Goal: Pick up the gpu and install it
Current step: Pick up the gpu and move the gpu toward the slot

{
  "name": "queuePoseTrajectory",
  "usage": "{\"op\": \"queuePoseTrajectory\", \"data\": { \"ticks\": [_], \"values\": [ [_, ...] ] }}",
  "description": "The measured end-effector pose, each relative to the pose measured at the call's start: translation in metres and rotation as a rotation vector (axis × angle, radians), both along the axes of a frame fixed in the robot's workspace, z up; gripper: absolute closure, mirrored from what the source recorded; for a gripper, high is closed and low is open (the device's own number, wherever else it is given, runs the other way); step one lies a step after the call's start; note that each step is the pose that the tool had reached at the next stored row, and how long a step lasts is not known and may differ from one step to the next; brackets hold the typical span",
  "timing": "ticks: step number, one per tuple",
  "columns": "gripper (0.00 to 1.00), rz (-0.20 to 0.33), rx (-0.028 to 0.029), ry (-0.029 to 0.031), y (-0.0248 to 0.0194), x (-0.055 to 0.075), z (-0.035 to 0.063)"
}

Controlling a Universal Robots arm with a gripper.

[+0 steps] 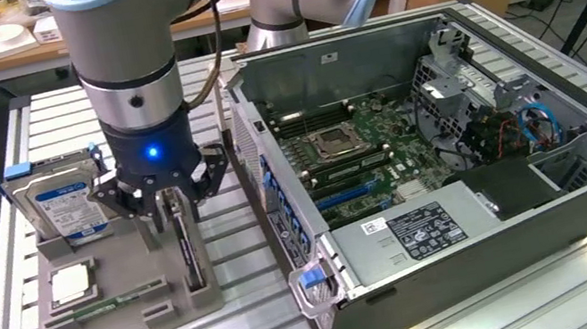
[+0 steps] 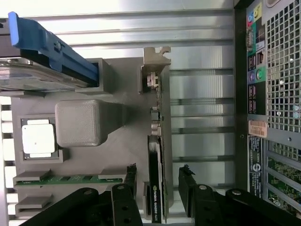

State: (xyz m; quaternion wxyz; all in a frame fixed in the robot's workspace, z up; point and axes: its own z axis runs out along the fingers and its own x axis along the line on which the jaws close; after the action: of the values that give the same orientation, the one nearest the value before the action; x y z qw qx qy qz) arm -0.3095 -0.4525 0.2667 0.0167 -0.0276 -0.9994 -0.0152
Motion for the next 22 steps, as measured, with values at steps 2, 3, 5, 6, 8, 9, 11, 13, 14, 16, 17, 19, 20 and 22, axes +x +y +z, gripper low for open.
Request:
{"op": "queuePoseTrajectory", "data": {
  "ticks": [2,3,5,6,8,9,11,13,14,16,17,19,20,22],
  "values": [
    [0.51,0.000,0.0000,-0.0001,0.0000,0.000,-0.0028],
    [0.51,0.000,0.0000,-0.0001,0.0000,0.000,-0.0042],
    [0.51,0.000,-0.0001,-0.0001,0.0000,0.000,-0.0074],
    [0.51,0.000,-0.0002,0.0000,0.0000,0.000,-0.0089],
    [0.51,0.000,-0.0002,-0.0001,0.0000,-0.001,-0.0122],
    [0.51,0.000,-0.0002,-0.0001,0.0002,-0.001,-0.0138],
    [0.51,0.000,-0.0003,-0.0001,0.0005,-0.001,-0.0169],
    [0.51,0.000,-0.0006,0.0000,0.0008,-0.001,-0.0201],
    [0.51,0.000,-0.0007,0.0000,0.0010,-0.001,-0.0216],
    [0.51,0.000,-0.0010,0.0001,0.0012,-0.001,-0.0246],
    [0.51,0.000,-0.0012,-0.0001,0.0013,-0.002,-0.0261],
    [0.51,0.000,-0.0016,0.0000,0.0013,-0.002,-0.0289],
    [0.51,0.000,-0.0018,-0.0001,0.0013,-0.002,-0.0301],
    [0.51,0.000,-0.0021,0.0000,0.0013,-0.002,-0.0313]
  ]
}}
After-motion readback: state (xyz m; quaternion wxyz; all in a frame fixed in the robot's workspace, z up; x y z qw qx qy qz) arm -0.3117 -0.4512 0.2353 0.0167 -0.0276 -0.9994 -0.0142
